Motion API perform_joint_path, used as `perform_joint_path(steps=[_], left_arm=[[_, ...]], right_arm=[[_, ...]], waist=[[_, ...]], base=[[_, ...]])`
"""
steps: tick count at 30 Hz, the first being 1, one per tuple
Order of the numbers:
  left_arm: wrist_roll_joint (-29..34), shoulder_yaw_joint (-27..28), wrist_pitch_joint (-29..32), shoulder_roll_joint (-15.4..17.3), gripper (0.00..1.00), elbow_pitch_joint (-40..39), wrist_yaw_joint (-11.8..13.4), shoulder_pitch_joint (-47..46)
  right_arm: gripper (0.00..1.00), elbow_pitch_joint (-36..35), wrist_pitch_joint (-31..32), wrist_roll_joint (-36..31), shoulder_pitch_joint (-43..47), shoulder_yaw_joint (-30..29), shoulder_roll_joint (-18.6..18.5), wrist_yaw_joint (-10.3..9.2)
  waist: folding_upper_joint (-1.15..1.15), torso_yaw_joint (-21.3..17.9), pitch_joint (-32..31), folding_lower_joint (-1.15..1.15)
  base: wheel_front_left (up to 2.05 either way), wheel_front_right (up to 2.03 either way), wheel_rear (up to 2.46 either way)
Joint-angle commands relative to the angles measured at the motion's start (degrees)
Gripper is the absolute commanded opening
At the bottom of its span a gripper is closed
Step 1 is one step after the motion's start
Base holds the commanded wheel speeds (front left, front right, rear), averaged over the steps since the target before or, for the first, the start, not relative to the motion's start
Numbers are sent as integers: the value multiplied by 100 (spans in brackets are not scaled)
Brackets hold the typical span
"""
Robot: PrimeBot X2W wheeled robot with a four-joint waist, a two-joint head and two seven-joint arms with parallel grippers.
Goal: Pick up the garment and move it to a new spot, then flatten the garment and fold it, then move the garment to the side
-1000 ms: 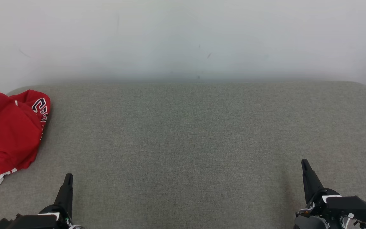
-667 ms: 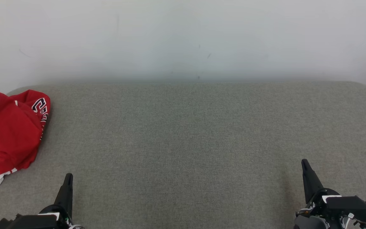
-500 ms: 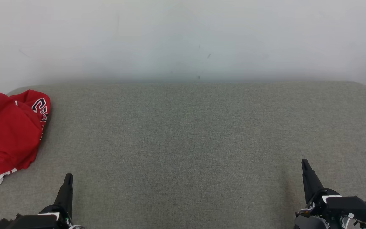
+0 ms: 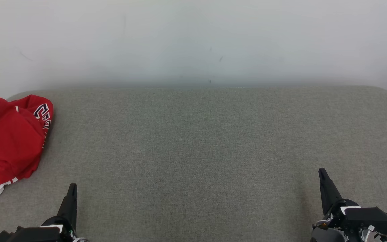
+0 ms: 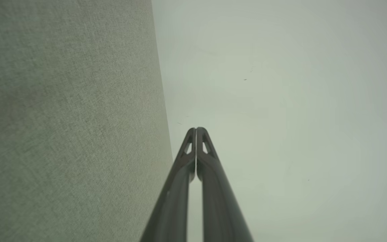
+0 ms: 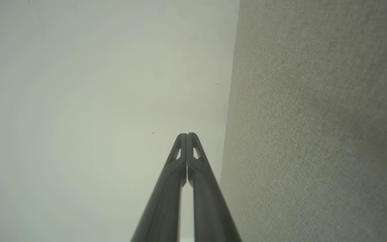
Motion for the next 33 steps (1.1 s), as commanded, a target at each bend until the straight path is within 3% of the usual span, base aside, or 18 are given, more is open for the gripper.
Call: perform_joint_path(steps=[1,26,27,33], left_arm=[[-33,7,2,32,0,-27,-17,-38],[-33,6,2,32,0,-27,-17,-38],[1,0,-2,0,100,2,0,0],[34,-97,-105,-46,100,169,9,166]], right_arm=[[0,-7,15,-3,-54,-1,-15,7],[0,-7,15,-4,-54,-1,-15,7],[100,1,-1,0,0,1,1,0],[100,150,-85,-18,179,75,24,-11]], waist=[[0,0,0,0],[0,0,0,0],[0,0,0,0],[0,-2,-24,0]], base=[[0,0,0],[0,0,0],[0,0,0],[0,0,0]])
